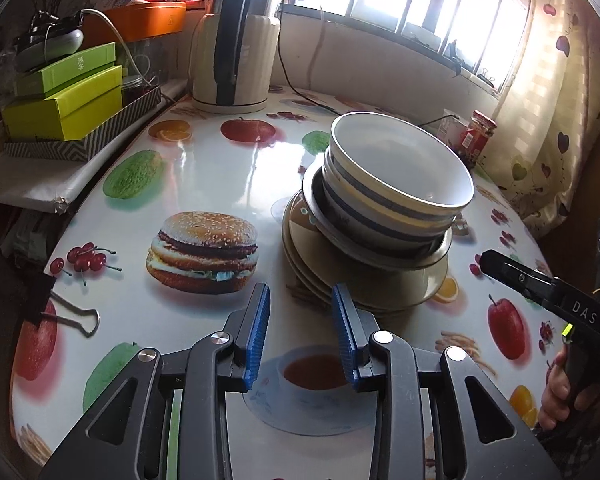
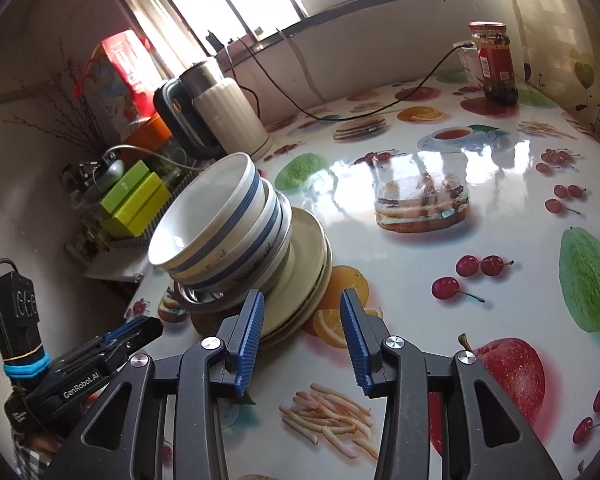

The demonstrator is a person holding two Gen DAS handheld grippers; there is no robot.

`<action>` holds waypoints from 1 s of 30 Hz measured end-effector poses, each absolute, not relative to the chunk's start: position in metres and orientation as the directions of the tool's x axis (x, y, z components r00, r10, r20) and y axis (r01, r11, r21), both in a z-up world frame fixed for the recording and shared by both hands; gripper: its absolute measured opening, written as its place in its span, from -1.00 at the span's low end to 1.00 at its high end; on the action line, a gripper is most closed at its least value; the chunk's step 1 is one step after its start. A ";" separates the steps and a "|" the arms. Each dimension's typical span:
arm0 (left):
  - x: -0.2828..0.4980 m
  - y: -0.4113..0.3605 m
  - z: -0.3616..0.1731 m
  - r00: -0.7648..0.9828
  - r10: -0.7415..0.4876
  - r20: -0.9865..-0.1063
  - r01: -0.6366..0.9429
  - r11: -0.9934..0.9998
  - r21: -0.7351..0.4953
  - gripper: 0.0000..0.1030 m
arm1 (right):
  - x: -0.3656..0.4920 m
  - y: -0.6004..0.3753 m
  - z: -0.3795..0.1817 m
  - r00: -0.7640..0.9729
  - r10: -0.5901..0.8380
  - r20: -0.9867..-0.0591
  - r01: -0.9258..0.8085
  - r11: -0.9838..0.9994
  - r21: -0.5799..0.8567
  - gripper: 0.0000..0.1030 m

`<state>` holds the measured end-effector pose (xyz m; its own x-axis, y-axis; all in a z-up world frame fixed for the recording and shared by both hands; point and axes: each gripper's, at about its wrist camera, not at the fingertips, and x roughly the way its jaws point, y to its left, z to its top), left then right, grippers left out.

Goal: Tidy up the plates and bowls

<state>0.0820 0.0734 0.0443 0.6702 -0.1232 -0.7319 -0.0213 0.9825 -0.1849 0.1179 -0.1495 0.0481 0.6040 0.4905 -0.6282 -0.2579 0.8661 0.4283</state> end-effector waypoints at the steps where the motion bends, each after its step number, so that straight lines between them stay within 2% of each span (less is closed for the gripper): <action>1: 0.080 0.071 0.042 0.667 -0.119 -0.736 -0.020 0.984 -0.177 -0.36 | 0.115 -0.149 0.047 0.603 0.484 -0.634 -0.261 0.871 0.416 -0.22; 6: 0.075 0.062 0.031 0.647 -0.106 -0.755 -0.023 0.987 -0.158 -0.36 | 0.107 -0.143 0.039 0.589 0.455 -0.668 -0.259 0.889 0.378 -0.06; 9: 0.071 0.054 0.026 0.651 -0.037 -0.759 -0.027 0.997 -0.072 -0.36 | 0.103 -0.138 0.035 0.586 0.421 -0.693 -0.258 0.907 0.332 0.06; 12: 0.070 0.053 0.019 0.637 -0.025 -0.771 -0.039 0.997 -0.065 -0.35 | 0.101 -0.136 0.031 0.587 0.384 -0.713 -0.249 0.923 0.293 0.12; 14: 0.069 0.051 0.017 0.638 -0.001 -0.770 -0.038 0.999 -0.033 -0.35 | 0.100 -0.134 0.028 0.581 0.370 -0.726 -0.244 0.929 0.278 0.13; 30: 0.071 0.044 0.004 0.606 -0.010 -0.795 -0.036 0.999 -0.039 -0.35 | 0.097 -0.122 0.009 0.553 0.286 -0.783 -0.240 0.954 0.178 0.26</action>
<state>0.0707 0.0435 0.0044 0.6064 -0.0098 -0.7951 -0.0356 0.9986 -0.0394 0.0972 -0.1219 0.0092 0.5528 0.2855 -0.7829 -0.2404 0.9542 0.1783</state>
